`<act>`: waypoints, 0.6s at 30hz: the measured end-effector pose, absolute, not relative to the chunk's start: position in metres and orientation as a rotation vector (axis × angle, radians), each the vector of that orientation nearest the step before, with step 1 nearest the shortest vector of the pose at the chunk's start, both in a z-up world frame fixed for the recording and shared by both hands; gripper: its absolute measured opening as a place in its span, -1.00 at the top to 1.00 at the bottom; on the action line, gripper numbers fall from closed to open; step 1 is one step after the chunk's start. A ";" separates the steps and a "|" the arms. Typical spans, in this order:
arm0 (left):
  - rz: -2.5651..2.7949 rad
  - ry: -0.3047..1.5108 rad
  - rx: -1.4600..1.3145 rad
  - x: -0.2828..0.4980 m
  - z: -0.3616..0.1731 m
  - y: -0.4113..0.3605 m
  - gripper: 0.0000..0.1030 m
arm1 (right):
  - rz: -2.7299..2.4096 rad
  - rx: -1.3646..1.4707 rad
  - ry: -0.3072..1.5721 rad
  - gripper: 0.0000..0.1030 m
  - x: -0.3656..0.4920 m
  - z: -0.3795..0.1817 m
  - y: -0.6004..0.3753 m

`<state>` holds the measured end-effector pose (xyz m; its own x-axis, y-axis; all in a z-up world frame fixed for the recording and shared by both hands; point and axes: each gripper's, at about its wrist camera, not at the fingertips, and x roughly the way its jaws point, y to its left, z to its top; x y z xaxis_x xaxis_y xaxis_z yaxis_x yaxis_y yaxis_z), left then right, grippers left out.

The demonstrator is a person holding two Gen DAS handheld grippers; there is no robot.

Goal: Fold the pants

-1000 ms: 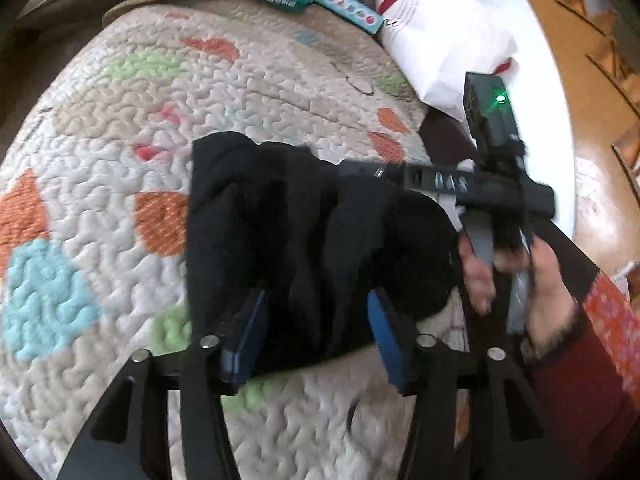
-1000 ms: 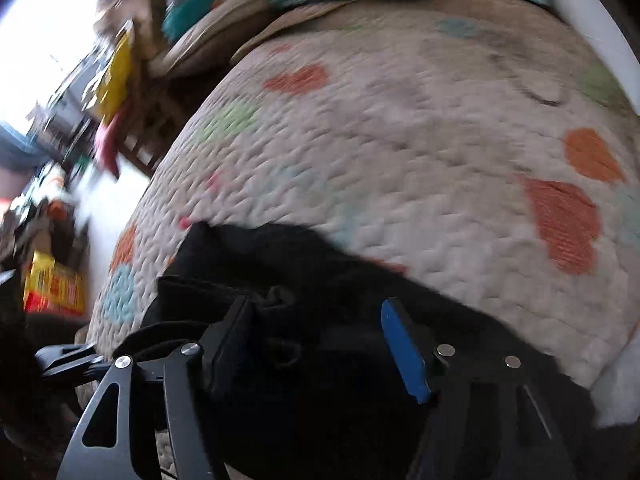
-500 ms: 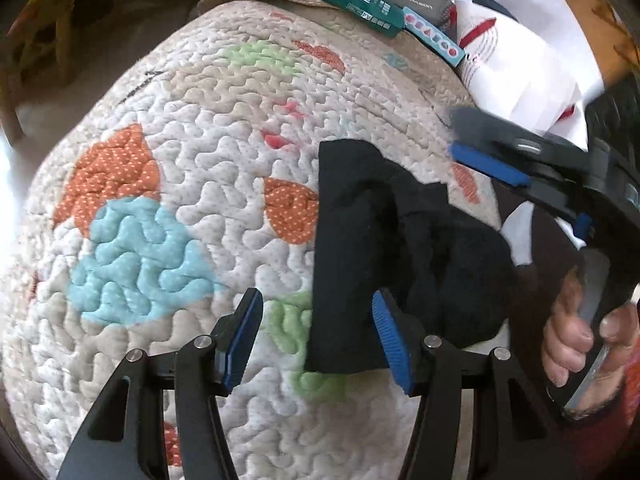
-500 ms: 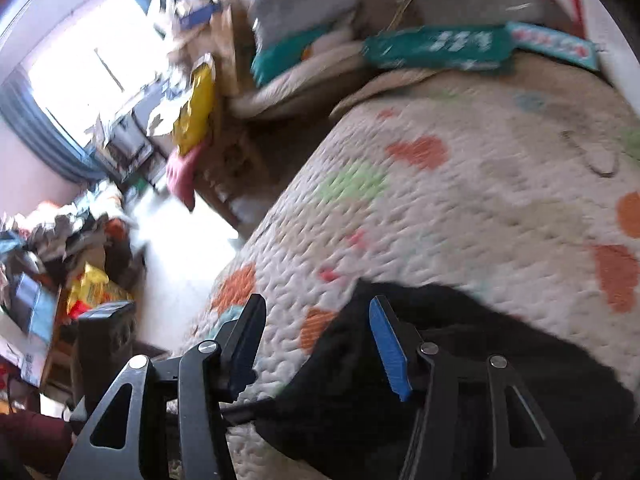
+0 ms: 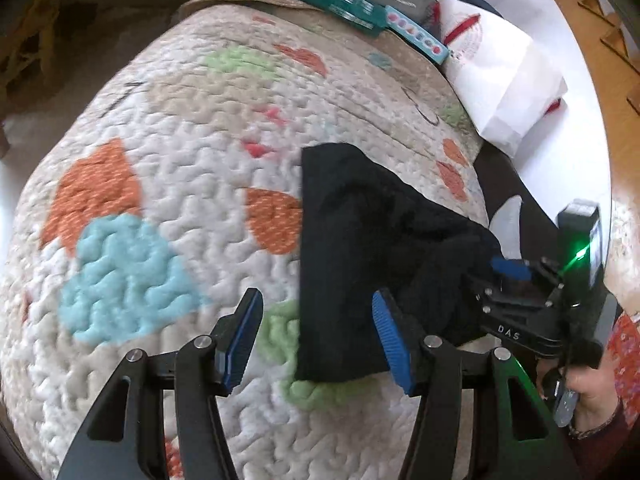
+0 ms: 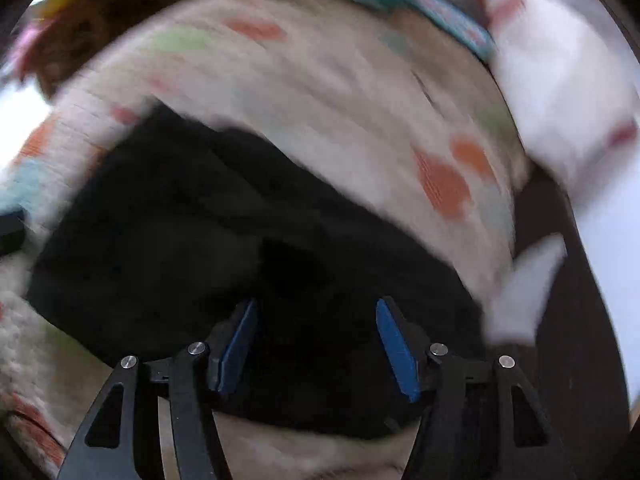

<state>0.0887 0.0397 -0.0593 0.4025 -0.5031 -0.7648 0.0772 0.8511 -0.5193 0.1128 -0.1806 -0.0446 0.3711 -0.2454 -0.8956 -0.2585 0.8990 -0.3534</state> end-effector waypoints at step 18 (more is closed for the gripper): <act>-0.512 1.129 -0.470 0.094 -0.093 0.023 -0.09 | 0.181 -0.139 1.308 0.03 0.135 -0.046 -0.174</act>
<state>0.0937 0.0232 -0.0928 0.3376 -0.6031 -0.7227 0.1456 0.7920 -0.5929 0.1350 -0.1740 -0.0457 0.2492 0.0536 -0.9670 -0.2107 0.9776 -0.0001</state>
